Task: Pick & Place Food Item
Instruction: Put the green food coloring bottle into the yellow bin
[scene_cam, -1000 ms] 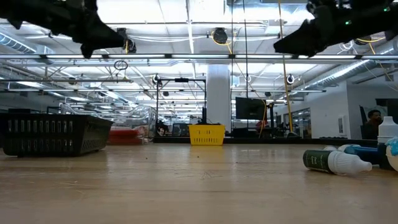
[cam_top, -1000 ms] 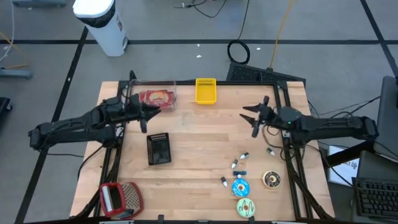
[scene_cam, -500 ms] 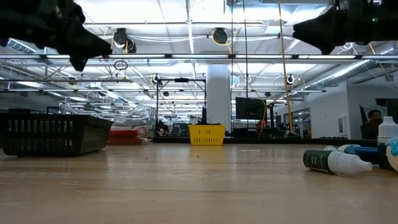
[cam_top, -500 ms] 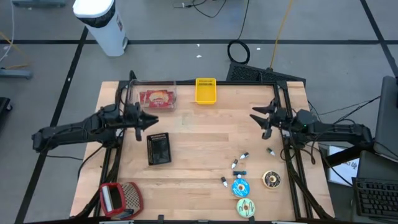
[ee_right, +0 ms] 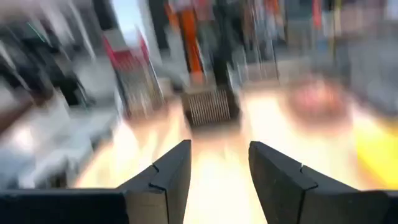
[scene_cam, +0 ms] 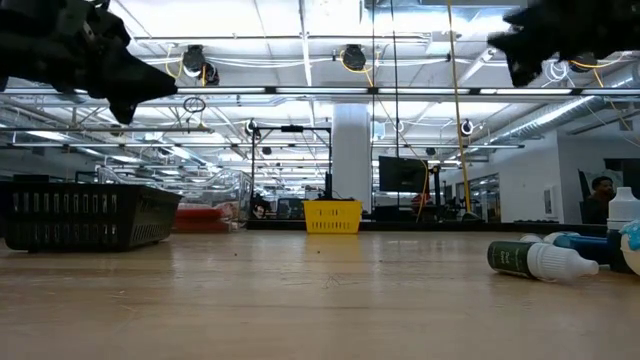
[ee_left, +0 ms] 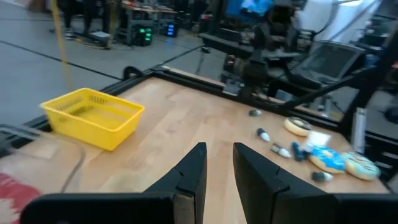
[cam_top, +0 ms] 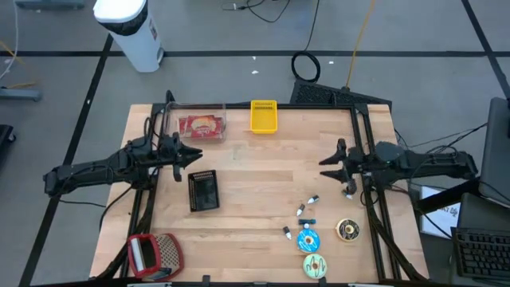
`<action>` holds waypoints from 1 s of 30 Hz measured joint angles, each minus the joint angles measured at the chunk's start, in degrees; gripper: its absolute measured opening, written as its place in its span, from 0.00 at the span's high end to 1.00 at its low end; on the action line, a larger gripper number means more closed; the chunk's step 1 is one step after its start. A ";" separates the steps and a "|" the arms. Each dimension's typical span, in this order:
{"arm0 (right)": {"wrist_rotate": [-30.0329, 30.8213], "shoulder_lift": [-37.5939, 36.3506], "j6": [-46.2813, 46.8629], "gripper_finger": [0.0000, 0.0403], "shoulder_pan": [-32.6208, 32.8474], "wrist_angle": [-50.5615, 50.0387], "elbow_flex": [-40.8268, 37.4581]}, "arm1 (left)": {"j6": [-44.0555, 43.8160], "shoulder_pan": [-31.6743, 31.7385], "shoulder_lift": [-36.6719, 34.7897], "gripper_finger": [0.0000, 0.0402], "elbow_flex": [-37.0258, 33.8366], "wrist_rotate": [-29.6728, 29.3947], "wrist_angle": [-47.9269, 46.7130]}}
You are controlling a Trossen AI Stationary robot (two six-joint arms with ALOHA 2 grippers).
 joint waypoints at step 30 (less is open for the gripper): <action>2.09 38.41 45.81 0.62 12.31 -57.50 13.38 | 1.51 0.00 0.00 0.80 0.00 -8.41 -0.04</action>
